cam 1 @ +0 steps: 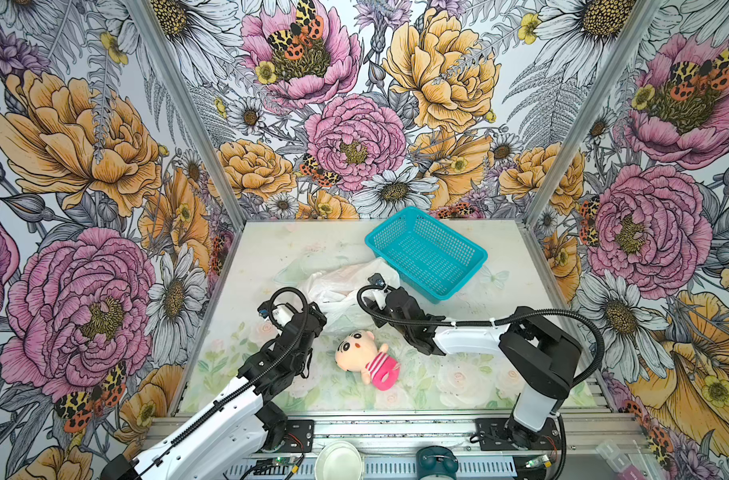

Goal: Untie the knot of the plastic bag and take out the fruit

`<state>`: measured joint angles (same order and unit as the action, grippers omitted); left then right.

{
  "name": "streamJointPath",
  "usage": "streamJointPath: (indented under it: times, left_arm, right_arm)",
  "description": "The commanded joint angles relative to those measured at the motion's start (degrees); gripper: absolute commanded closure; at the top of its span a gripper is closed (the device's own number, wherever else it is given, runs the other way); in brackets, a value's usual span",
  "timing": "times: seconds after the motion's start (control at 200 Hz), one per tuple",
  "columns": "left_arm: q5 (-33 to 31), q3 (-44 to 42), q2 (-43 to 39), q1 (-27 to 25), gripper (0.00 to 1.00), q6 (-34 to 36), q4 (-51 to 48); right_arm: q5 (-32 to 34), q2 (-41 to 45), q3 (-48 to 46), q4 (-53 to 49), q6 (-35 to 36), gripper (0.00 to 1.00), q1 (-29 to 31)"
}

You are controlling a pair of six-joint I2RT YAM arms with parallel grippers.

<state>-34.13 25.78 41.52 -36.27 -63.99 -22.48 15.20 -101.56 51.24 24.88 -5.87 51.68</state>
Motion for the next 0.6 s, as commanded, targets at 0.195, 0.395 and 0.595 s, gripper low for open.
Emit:
streamJointPath:
  times: [0.195,0.395,0.595]
  left_arm:
    - [-0.24,1.24,4.7,-0.82,0.19,-0.36,2.06]
    - [-1.12,3.17,8.56,-1.92,0.18,-0.53,2.44]
    - [-0.93,4.8,12.87,-1.99,0.17,0.17,3.58]
  right_arm:
    - [-0.2,2.87,-1.25,1.3,-0.56,1.0,0.24]
    - [-2.61,5.31,-3.48,3.73,-0.49,1.0,1.08]
    - [-3.4,6.62,-5.11,6.22,0.0,1.0,2.35]
